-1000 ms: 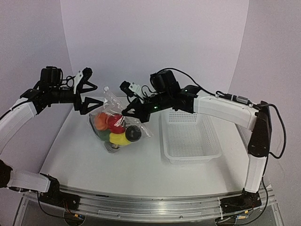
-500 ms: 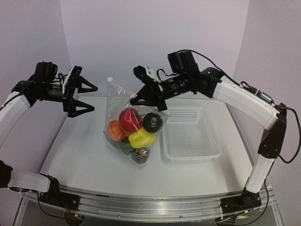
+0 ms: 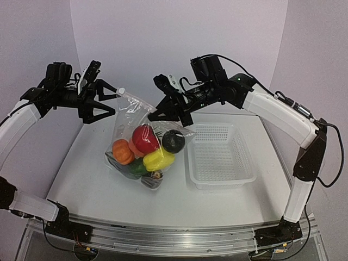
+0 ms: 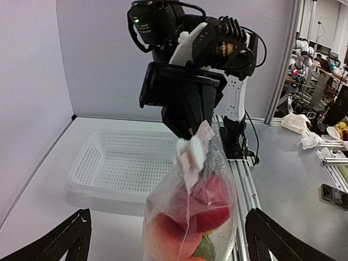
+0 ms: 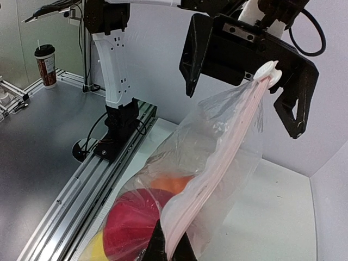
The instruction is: Open the zip-top bag and remove the fake food
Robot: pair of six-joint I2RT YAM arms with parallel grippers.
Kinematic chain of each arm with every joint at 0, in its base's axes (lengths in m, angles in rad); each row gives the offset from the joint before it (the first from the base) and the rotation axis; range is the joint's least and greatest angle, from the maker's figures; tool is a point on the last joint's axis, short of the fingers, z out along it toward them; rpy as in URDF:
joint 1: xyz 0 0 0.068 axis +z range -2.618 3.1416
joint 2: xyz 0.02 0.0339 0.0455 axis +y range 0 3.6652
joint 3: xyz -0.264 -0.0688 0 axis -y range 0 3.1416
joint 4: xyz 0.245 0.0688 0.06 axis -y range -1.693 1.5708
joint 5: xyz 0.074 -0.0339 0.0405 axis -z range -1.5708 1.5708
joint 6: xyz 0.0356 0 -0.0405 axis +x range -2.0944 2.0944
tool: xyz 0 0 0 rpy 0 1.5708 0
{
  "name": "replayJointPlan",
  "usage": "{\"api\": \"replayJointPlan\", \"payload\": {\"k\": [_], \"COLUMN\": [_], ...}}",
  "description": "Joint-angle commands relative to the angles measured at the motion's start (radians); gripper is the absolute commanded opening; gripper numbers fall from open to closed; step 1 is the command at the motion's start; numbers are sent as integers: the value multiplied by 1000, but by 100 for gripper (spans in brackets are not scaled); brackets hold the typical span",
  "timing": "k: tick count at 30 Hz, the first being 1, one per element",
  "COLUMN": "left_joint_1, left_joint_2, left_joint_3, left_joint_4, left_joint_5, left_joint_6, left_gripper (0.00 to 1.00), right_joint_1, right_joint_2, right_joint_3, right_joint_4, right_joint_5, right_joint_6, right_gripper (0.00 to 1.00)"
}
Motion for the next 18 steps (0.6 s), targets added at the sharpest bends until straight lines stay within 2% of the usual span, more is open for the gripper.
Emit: {"api": "replayJointPlan", "payload": {"k": [1, 4, 7, 8, 12, 14, 18], "left_joint_1": [-64, -82, -99, -104, -106, -106, -106], "left_joint_2": [18, 35, 38, 37, 41, 33, 12], "left_joint_3": [39, 35, 28, 25, 43, 44, 38], "left_joint_4": [-66, -69, -21, 6, 19, 3, 12], "left_joint_5": [64, 63, 62, 61, 43, 27, 5], "left_joint_6": [75, 75, 44, 21, -19, -3, 1], "left_gripper": [98, 92, 78, 69, 18, 3, 0], "right_joint_1": [12, 15, 18, 19, 19, 18, 19], "right_joint_2": [-8, -5, 1, 2, -14, -27, -48], "right_joint_3": [61, 63, 62, 61, 41, 21, -12], "right_joint_4": [23, 20, 17, 16, 15, 17, 16], "right_joint_5": [-51, -44, -40, -38, -19, -5, 20], "right_joint_6": [-33, -41, -47, -48, -60, -67, -68], "right_gripper": [0, 0, 0, 0, 0, 0, 0]}}
